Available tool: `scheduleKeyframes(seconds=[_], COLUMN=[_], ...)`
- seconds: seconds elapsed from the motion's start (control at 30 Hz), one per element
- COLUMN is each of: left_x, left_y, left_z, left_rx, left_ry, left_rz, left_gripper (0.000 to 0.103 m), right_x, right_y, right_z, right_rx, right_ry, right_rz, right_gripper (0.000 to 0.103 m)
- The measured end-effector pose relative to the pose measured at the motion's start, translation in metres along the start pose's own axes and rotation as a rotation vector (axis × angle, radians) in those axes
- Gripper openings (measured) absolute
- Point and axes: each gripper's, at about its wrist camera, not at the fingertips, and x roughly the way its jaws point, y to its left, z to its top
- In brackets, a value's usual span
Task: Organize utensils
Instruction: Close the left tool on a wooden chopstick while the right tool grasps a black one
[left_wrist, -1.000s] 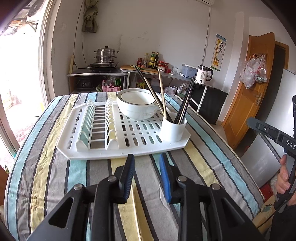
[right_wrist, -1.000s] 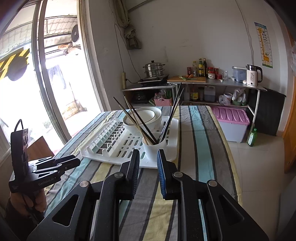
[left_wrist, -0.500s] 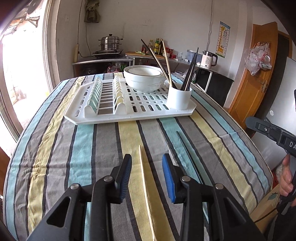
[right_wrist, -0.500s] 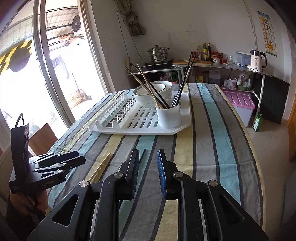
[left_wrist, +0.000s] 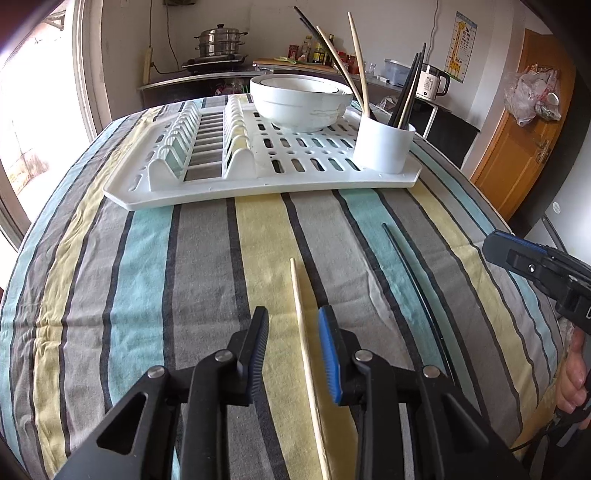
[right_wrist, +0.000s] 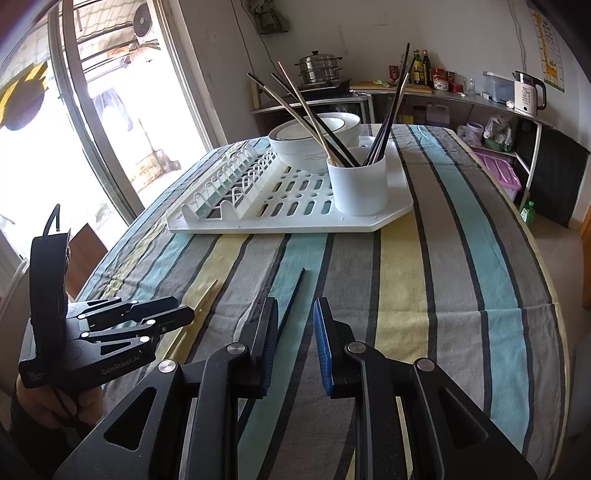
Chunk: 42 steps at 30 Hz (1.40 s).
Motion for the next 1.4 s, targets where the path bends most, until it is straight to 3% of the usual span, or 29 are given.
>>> scheduleKeyframes(seconds=[0.17,0.57,1.03,1.13,1.4], left_x=[0.011,0.019,0.02,0.02,0.02], left_y=[0.0,0.003,0.005,0.005,0.005], left_z=[0.007,0.017,0.018,0.019,0.02], left_rx=[-0.006,0.007,-0.003,-0.004,-0.012], left_ry=[0.036,0.026,0.022,0.022,0.027], left_rz=[-0.012,0.007,0.013,0.012,0.004], left_gripper=[0.022,0.006,0.006,0.006,0.005], right_x=[0.023,0.062,0.08,0.083,0.075], right_y=[0.003,0.009,0.02,0.023,0.016], right_z=[0.006,0.016,0.022,0.024,0.027], right_rx=[-0.002,-0.015,-0.058,-0.088,-0.063], right_ry=[0.046,0.139,0.198,0.205,0.194], right_rz=[-0.003,-0.034,-0.114,-0.157,-0.1], right_gripper=[0.02,0.02,0.02,0.008,0.006])
